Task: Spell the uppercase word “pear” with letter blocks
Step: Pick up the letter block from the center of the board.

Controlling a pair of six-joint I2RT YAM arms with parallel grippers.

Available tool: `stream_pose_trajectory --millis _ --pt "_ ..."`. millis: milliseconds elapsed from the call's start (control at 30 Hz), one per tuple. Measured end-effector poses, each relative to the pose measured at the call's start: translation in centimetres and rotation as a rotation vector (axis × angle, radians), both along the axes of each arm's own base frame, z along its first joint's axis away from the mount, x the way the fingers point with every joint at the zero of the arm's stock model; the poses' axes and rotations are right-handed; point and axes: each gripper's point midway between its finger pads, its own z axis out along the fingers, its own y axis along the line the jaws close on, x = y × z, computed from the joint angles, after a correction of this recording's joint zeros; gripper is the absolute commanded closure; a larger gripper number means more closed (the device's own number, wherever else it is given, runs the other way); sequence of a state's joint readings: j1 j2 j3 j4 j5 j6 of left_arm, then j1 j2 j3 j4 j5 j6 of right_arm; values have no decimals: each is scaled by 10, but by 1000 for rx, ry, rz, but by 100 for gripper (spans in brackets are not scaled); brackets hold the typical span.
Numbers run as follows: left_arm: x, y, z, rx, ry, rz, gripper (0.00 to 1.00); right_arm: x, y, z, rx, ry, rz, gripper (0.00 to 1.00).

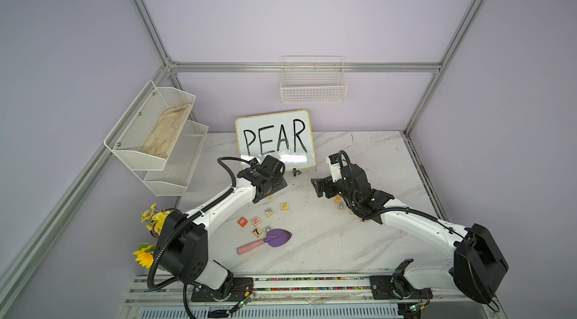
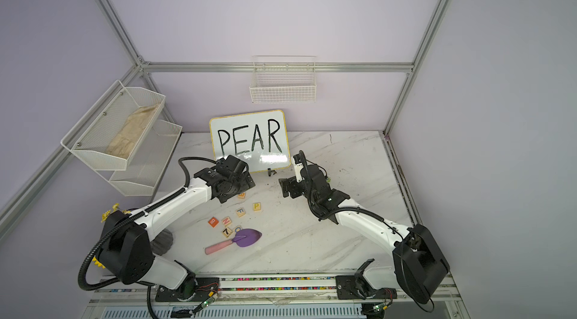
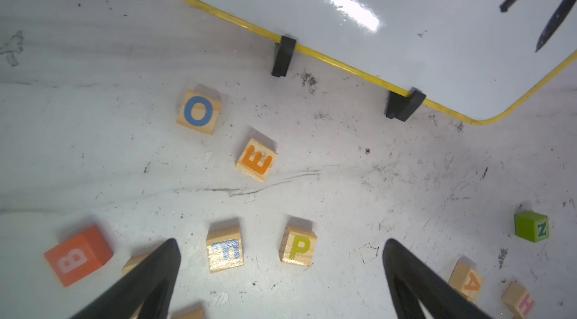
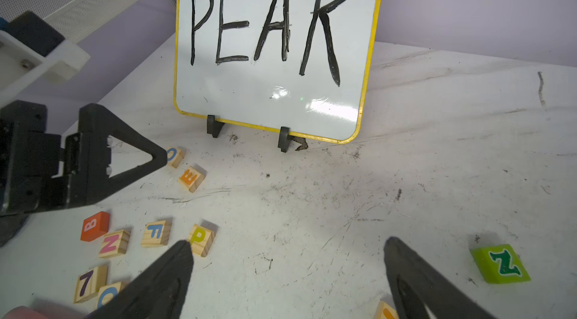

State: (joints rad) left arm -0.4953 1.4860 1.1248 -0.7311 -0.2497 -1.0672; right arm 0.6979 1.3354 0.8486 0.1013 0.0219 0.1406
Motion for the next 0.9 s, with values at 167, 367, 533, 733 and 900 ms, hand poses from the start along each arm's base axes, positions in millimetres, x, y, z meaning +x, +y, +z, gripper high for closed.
stream_pose_trajectory --millis 167,367,533,733,900 --pt "3 14 -11 -158 42 180 0 0 3 0 10 2 10 3" --pt "8 15 -43 -306 181 308 0 -6 9 -3 32 -2 60 3" --pt "-2 2 -81 -375 365 351 5 -30 37 -11 89 14 279 5" --pt "-2 -9 -94 -420 465 377 5 -42 72 -28 65 39 476 6" --pt "9 -7 -80 -429 445 389 7 -55 91 -36 42 31 575 6"
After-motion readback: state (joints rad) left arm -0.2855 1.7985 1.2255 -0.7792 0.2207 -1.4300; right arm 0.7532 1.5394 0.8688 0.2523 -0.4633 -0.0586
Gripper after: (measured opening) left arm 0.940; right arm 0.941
